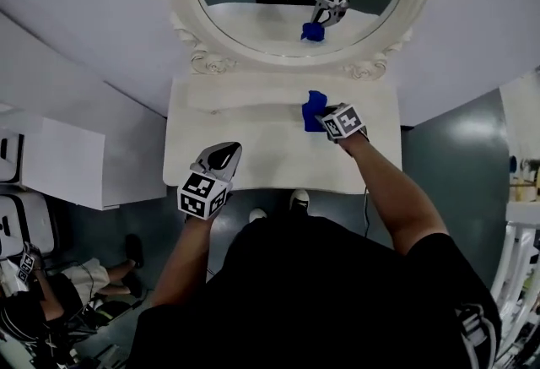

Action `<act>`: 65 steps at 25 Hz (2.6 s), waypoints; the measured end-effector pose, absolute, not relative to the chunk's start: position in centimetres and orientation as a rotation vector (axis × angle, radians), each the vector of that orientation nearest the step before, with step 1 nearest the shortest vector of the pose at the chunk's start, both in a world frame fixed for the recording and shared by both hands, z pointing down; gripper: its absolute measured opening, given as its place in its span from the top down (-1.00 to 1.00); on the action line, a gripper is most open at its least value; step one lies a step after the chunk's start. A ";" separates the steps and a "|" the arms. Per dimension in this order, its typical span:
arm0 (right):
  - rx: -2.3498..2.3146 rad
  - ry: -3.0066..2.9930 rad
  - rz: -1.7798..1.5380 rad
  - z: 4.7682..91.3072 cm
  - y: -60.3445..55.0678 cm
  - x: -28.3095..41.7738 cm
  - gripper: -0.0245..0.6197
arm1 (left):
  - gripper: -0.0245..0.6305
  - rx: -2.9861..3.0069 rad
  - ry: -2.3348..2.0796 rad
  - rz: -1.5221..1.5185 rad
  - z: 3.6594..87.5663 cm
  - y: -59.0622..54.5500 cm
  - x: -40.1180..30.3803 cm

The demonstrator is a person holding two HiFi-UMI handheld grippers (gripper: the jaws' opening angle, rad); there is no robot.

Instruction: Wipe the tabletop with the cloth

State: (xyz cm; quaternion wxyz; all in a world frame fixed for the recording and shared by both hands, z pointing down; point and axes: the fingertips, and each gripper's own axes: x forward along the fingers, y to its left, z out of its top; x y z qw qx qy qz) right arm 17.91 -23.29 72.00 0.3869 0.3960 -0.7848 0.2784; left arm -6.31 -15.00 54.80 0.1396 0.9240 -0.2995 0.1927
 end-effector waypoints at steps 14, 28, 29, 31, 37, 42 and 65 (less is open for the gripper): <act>0.639 -2.311 0.436 67.2 -33.7 -9.6 0.76 | 0.88 2.460 -1.205 0.518 55.6 -13.6 -17.8; 0.540 -2.178 0.396 73.5 -36.0 -17.5 0.76 | 0.88 2.250 -1.403 0.522 56.9 -10.5 -25.3; 0.547 -2.168 0.403 73.8 -36.2 -17.2 0.76 | 0.88 2.241 -1.405 0.525 57.1 -10.3 -25.6; 0.567 -2.154 0.414 74.1 -36.6 -16.3 0.76 | 0.88 2.232 -1.406 0.529 57.2 -10.1 -25.9; 0.640 -2.115 0.456 74.5 -37.3 -12.4 0.76 | 0.88 2.274 -1.370 0.534 56.7 -11.1 -24.8; 0.703 -2.083 0.482 74.6 -37.3 -8.1 0.76 | 0.88 2.333 -1.318 0.536 56.3 -12.5 -22.8; 1.031 -1.891 0.698 75.0 -32.5 20.4 0.76 | 0.88 2.618 -0.896 0.578 55.8 -18.9 -5.1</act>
